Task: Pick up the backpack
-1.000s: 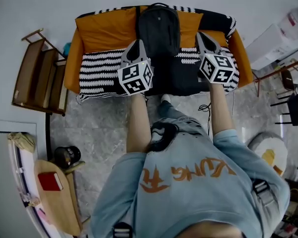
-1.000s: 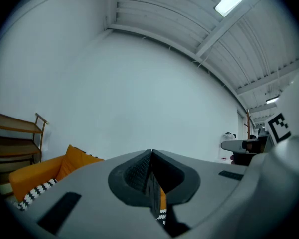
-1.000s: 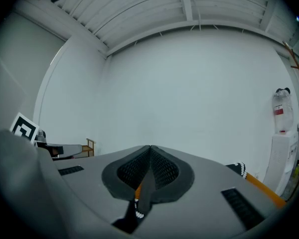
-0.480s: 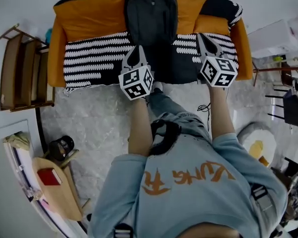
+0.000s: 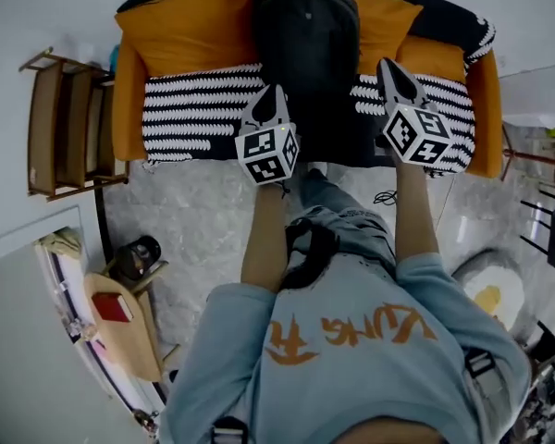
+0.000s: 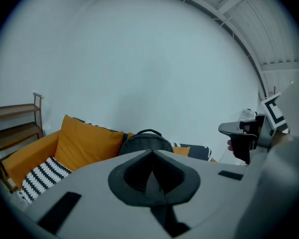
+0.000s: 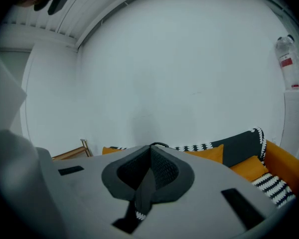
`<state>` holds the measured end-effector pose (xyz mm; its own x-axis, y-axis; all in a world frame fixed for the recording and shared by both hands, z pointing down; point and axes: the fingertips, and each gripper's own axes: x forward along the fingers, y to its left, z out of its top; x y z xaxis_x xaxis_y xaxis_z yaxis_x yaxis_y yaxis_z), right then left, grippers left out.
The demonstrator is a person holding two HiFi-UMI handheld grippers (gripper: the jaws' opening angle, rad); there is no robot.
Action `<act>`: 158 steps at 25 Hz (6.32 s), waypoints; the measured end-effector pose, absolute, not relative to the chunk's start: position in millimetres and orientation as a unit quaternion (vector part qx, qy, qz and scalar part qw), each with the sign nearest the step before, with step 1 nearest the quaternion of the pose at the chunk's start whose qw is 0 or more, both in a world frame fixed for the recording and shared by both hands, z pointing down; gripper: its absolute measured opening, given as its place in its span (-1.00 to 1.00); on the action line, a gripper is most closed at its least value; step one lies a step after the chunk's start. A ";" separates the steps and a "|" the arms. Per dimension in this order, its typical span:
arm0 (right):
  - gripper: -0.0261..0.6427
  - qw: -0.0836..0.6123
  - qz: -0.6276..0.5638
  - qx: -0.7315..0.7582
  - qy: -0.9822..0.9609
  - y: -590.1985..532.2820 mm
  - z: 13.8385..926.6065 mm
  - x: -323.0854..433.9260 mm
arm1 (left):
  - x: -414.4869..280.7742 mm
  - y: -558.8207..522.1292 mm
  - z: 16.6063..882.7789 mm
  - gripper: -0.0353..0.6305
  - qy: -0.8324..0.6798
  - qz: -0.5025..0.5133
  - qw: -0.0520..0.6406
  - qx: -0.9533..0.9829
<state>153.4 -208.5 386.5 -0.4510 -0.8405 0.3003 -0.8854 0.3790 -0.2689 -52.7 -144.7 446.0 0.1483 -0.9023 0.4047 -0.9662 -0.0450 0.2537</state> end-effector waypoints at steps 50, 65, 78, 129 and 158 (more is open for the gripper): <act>-0.93 0.170 0.311 0.541 -0.763 -285.2 573.4 128.2 | -96.3 -234.7 609.1 -0.83 -0.650 0.133 0.368 0.651; -0.93 0.217 0.339 0.561 -0.723 -302.9 639.1 131.2 | -111.3 -284.9 673.6 -0.83 -0.621 0.183 0.385 0.658; -0.64 0.214 0.357 0.586 -0.695 -346.5 680.9 147.9 | -120.4 -325.9 722.1 -0.72 -0.596 0.214 0.398 0.664; -0.78 0.264 0.375 0.562 -0.688 -360.5 703.4 139.9 | -141.2 -341.2 736.2 -0.60 -0.533 0.186 0.448 0.693; -0.80 0.206 0.234 0.601 -0.736 -277.5 513.9 185.3 | -94.7 -245.2 527.0 -0.66 -0.615 0.135 0.296 0.718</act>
